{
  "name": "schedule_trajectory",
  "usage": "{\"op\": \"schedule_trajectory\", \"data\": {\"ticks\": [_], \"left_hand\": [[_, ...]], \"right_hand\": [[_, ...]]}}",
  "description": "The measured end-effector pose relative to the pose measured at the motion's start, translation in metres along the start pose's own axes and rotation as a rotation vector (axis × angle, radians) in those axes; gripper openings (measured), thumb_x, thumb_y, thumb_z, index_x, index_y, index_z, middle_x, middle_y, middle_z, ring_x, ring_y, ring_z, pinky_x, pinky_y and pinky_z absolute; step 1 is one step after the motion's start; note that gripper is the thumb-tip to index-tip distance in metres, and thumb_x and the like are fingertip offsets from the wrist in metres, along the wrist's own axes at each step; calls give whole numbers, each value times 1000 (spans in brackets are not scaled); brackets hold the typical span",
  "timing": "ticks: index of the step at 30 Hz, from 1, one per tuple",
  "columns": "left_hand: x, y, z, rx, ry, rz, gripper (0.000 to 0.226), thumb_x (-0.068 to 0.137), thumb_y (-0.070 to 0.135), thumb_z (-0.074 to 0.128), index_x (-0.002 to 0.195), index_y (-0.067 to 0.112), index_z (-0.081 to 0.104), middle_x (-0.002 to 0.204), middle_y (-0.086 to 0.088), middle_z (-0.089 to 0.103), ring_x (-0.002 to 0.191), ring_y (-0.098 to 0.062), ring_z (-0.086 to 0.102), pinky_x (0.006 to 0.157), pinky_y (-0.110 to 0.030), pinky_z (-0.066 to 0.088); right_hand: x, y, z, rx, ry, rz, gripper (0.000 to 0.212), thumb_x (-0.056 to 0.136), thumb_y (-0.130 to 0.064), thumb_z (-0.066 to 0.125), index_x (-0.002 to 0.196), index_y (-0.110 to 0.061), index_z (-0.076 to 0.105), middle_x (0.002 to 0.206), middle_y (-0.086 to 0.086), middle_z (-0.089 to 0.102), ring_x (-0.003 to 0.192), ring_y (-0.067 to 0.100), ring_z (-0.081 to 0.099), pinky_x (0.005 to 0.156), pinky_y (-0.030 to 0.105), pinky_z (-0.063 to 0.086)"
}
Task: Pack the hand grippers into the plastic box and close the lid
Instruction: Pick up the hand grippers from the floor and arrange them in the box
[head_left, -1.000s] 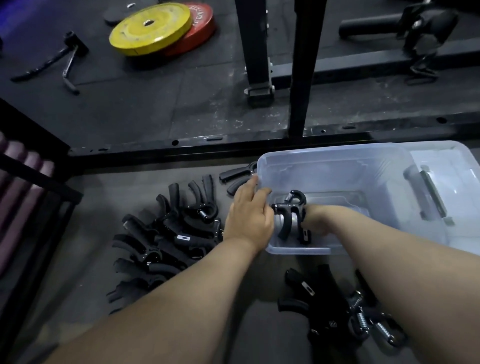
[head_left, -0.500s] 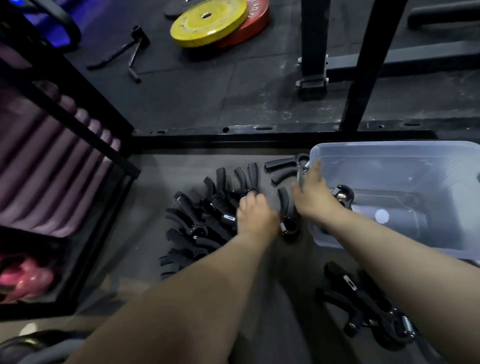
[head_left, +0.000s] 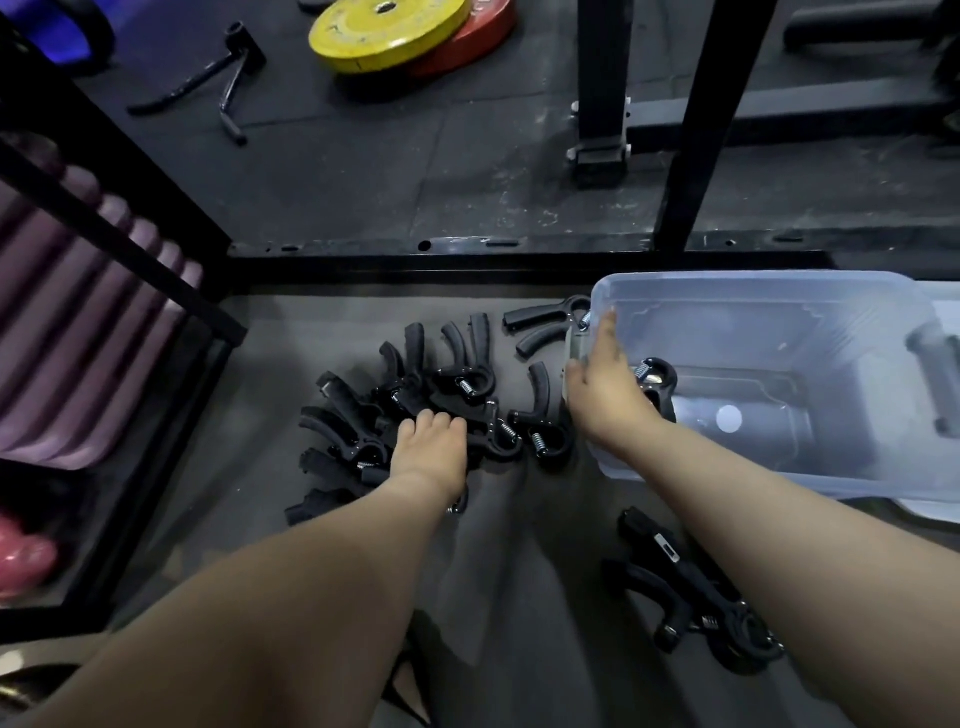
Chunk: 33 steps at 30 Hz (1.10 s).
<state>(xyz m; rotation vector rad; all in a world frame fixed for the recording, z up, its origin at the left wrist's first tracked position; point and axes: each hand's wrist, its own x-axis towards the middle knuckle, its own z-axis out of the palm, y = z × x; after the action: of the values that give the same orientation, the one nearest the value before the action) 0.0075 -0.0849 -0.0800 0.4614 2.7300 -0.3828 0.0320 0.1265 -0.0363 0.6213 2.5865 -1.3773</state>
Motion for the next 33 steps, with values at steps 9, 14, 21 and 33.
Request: {"op": "schedule_trajectory", "data": {"ticks": [9, 14, 21, 33], "left_hand": [[-7, -5, -6, 174, 50, 163, 52, 80, 12, 60, 129, 21, 45, 128, -1, 44, 125, -26, 35, 114, -49, 16], [-1, 2, -39, -31, 219, 60, 31, 103, 33, 34, 130, 22, 45, 123, -4, 50, 119, -27, 45, 109, -48, 27], [9, 17, -128, -1506, 30, -455, 31, 104, 27, 33, 89, 8, 52, 78, -13, 57, 57, -23, 52, 53, -32, 46], [-27, 110, -185, -1373, 311, -17, 16, 81, 25, 55, 94, 17, 54, 97, -3, 63, 88, -22, 63, 75, -40, 54]], "right_hand": [[3, -1, 1, -17, -1, 30, 73, 99, -37, 31, 148, -36, -24, 153, 10, 31, 122, 39, 48, 99, 54, 43], [3, 0, -1, -34, -9, 29, 72, 102, -34, 31, 152, -29, -19, 161, 9, 15, 140, 38, 29, 110, 52, 31], [10, -4, -11, 29, -114, 32, 73, 101, -40, 35, 155, -22, -10, 156, 21, 23, 136, 42, 36, 110, 47, 32], [-16, -76, -83, 774, -30, 107, 62, 81, -54, 61, 120, -7, 51, 95, 8, 64, 78, 21, 66, 62, 30, 54]]}}
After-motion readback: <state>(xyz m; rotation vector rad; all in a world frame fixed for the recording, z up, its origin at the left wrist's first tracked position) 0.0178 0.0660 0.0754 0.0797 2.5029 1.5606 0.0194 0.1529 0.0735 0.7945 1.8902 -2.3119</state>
